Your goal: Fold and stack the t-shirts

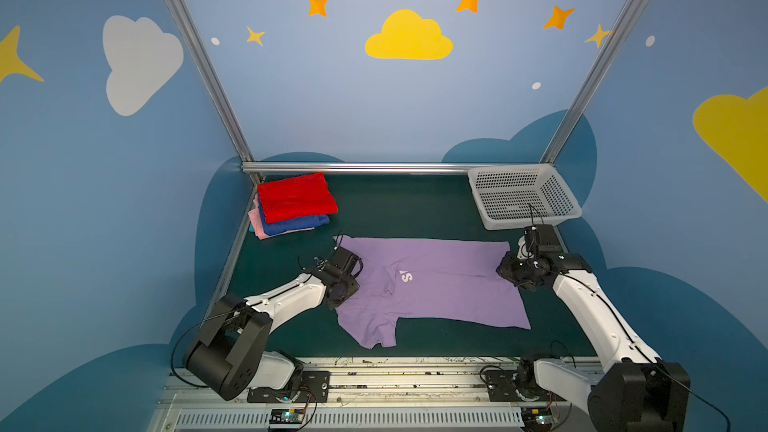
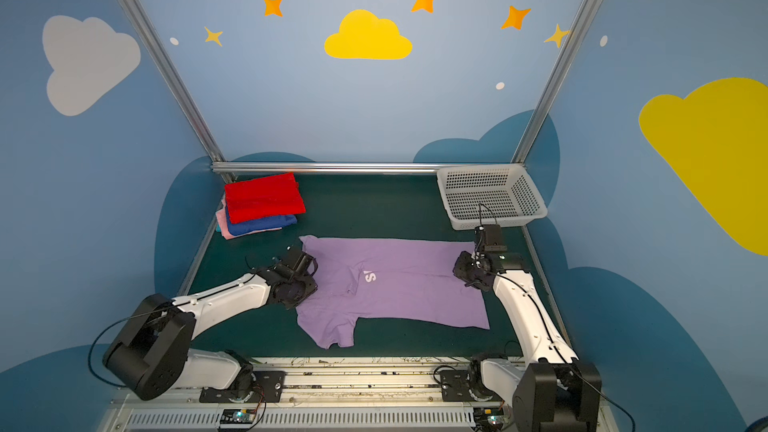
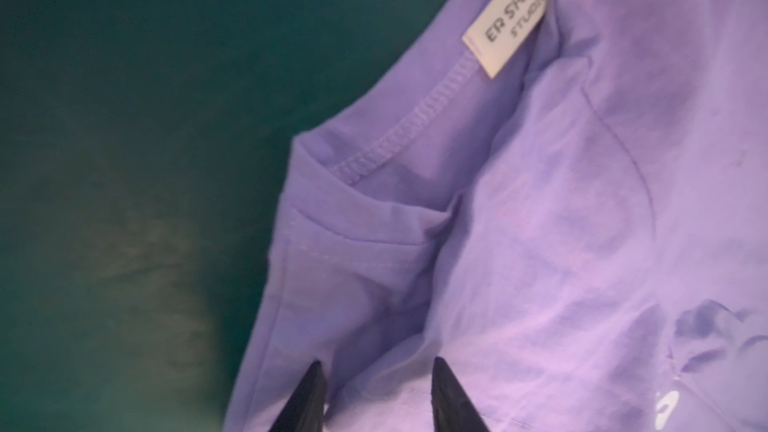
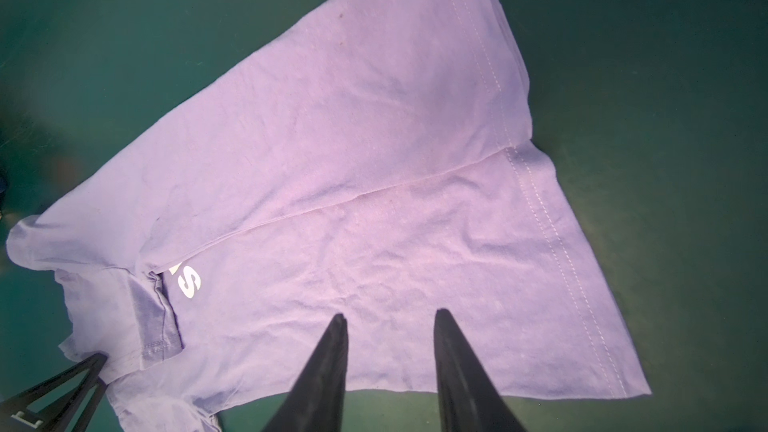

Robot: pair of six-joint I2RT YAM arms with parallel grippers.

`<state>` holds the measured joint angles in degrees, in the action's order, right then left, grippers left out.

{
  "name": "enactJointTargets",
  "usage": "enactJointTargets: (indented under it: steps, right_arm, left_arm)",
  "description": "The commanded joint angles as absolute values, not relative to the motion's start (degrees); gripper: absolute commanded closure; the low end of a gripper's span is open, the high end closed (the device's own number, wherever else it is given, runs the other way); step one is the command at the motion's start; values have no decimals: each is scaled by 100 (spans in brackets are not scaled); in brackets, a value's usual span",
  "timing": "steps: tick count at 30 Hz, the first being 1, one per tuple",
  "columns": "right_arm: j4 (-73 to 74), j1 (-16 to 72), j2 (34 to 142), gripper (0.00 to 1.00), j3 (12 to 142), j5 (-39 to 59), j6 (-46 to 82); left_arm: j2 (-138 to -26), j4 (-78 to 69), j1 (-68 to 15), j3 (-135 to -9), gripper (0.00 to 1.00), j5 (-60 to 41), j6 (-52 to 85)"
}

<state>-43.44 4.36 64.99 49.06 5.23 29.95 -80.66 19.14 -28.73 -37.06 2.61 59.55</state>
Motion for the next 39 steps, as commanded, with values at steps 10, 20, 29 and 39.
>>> enactJointTargets:
  steps: [10, 20, 29, 39]
  right_arm:
    - [-4369, 503, 6611, 64, 4747, 615, 2961]
    - [-4102, 580, 6664, 64, 4565, 690, 3037]
    - [-4106, 589, 6917, 64, 4782, 736, 2898]
    - [-4476, 597, 6868, 60, 4724, 486, 3133]
  left_arm:
    - [-7874, 2615, -2901, -4010, 94, 334, 6011]
    - [-7078, 3170, -2988, -3858, 88, 225, 6387]
    - [-7100, 3305, -3469, -3732, 88, 320, 6996]
    - [-6847, 3693, -3593, -3615, 73, 361, 7073]
